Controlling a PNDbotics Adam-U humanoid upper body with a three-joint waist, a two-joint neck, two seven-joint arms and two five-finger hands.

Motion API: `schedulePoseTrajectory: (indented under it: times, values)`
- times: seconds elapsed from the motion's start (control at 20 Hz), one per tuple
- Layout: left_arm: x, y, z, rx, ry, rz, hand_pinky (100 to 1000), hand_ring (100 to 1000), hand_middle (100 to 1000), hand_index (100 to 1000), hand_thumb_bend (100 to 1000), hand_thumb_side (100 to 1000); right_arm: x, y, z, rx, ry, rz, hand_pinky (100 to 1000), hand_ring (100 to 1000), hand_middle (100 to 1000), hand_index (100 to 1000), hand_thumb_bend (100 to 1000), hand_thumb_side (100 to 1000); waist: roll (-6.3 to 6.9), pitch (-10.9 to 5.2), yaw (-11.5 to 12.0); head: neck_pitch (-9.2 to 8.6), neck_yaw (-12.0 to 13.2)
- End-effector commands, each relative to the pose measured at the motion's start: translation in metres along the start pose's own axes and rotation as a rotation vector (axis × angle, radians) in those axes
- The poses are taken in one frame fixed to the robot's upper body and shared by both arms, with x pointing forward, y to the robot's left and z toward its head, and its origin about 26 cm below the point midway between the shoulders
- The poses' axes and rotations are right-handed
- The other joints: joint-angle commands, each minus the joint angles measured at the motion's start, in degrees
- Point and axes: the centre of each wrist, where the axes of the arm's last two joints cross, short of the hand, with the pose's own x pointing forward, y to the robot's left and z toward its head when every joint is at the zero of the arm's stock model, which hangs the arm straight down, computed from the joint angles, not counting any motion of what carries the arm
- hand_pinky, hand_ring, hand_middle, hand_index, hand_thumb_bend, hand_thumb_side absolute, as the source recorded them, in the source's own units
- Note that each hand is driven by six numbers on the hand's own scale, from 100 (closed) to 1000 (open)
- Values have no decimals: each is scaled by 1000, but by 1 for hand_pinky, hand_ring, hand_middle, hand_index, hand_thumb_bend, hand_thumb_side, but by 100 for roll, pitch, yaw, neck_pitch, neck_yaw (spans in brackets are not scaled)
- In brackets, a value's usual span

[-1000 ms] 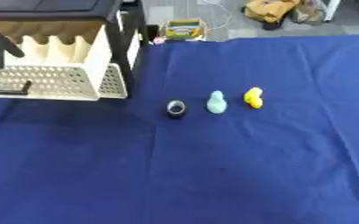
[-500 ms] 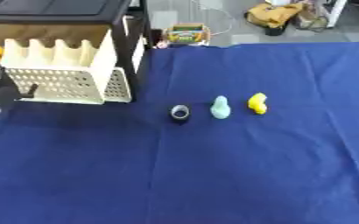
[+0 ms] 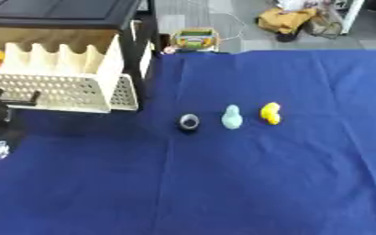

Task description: Pick up objects from table and place into drawer.

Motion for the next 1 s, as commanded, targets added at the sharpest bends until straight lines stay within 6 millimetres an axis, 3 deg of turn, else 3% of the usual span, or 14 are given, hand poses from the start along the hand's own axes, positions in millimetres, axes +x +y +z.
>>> schedulePoseTrajectory:
  times: [0.05,0.25,0.45,0.8,0.9,1.0]
  values:
    - [0,2,4,-51,38,23,367,400,453,796,100,1000,6,-4,-3,-39,-37,2,691,720,675,791,301,912,-6,-71,-18,-72,28]
    - [-1,2,4,-111,83,85,406,467,511,908,100,1000,5,-1,0,-64,-36,-6,690,719,672,789,299,898,-18,-57,-32,-87,40]
    - [-1,5,4,-158,123,135,420,477,516,933,100,1000,4,-1,2,-69,-31,-6,690,718,667,786,301,890,-23,-45,-40,-90,47]
    - [-3,23,6,-188,190,127,426,476,490,870,100,1000,1,-2,5,-69,-12,-2,687,715,659,782,310,889,-30,-26,-59,-117,87]
    - [-3,30,7,-190,207,105,420,455,406,796,100,1000,-1,-2,6,-69,-5,0,684,712,654,777,314,888,-26,-24,-58,-122,89]
    - [-4,37,8,-183,221,78,416,438,382,780,100,1000,-2,-2,6,-69,2,2,683,711,652,777,316,888,-22,-22,-55,-123,91]
